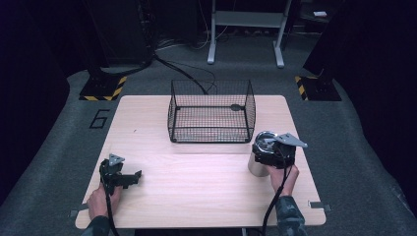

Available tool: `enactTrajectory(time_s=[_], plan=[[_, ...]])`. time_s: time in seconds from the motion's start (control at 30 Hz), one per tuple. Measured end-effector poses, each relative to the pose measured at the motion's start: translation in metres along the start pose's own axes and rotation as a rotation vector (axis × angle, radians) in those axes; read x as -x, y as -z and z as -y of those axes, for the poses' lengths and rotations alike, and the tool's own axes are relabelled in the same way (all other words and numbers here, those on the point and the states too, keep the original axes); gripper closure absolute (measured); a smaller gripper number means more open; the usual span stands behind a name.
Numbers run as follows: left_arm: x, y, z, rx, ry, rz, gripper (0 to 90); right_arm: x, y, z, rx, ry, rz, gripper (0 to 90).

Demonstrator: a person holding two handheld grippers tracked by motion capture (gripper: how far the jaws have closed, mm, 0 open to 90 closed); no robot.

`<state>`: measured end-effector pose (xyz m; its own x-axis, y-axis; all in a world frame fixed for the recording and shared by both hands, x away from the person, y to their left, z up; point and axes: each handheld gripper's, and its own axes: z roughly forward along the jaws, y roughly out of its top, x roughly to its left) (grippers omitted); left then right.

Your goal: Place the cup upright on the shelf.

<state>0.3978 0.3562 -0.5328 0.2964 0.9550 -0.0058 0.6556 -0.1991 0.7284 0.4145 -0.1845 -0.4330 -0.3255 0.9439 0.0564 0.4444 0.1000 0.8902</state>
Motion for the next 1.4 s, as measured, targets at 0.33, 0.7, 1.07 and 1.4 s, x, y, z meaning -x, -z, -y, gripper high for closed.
enactTrajectory(time_s=[0.33, 0.7, 1.07, 1.4], plan=[[0.0, 0.0, 0.0, 0.0, 0.0, 0.0, 0.0, -0.002, 0.002, 0.001, 0.005, 0.029, 0.022, 3.1], [0.0, 0.0, 0.0, 0.0, 0.0, 0.0, 0.0, -0.001, 0.01, -0.008, 0.021, 0.042, 0.005, 3.3], [0.0, 0.0, 0.0, 0.0, 0.0, 0.0, 0.0, -0.006, 0.014, -0.02, 0.022, 0.055, -0.024, 3.3], [0.0, 0.0, 0.0, 0.0, -0.001, 0.001, 0.1, -0.014, 0.016, -0.034, 0.026, 0.073, -0.059, 3.3]])
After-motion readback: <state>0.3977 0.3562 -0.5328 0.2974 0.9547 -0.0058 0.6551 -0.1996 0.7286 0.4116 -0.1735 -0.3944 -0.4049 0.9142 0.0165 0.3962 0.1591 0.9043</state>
